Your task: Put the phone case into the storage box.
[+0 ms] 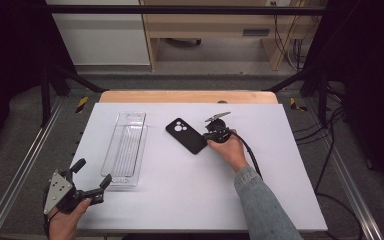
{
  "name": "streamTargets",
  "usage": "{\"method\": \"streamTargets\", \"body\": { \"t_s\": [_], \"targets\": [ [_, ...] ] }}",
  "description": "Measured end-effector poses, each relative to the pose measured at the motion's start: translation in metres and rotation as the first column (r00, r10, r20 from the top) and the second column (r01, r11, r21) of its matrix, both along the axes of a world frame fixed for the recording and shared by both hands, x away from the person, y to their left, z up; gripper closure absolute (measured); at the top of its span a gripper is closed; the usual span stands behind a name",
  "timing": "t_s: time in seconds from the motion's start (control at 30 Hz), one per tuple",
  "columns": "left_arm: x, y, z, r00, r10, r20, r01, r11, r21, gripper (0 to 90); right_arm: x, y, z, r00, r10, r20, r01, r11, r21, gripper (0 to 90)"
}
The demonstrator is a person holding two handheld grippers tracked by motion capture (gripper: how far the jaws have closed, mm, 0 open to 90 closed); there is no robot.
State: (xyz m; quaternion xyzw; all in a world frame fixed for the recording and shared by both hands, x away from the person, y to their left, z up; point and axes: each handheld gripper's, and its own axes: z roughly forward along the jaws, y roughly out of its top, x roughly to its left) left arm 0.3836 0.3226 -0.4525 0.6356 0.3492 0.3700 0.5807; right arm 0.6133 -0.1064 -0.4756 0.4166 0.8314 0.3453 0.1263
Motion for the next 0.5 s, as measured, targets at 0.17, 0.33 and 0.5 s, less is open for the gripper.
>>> {"method": "streamTargets", "body": {
  "t_s": [0.17, 0.33, 0.5],
  "targets": [
    [0.0001, -0.0001, 0.0, 1.0, 0.0, -0.001, 0.0, 1.0, 0.0, 0.3, -0.0002, -0.0002, -0.0002, 1.0, -0.001, 0.001, 0.001, 1.0, 0.0, 81.6],
    [0.0001, -0.0001, 0.0, 1.0, 0.0, -0.001, 0.0, 1.0, 0.0, 0.3, 0.0, -0.0003, -0.0003, 1.0, 0.0, 0.003, 0.0, 1.0, -0.001, 82.1],
    [0.0001, -0.0004, 0.0, 1.0, 0.0, -0.001, 0.0, 1.0, 0.002, 0.3, -0.0004, -0.0001, -0.0005, 1.0, -0.002, 0.005, 0.002, 1.0, -0.002, 82.4]
  ]
}}
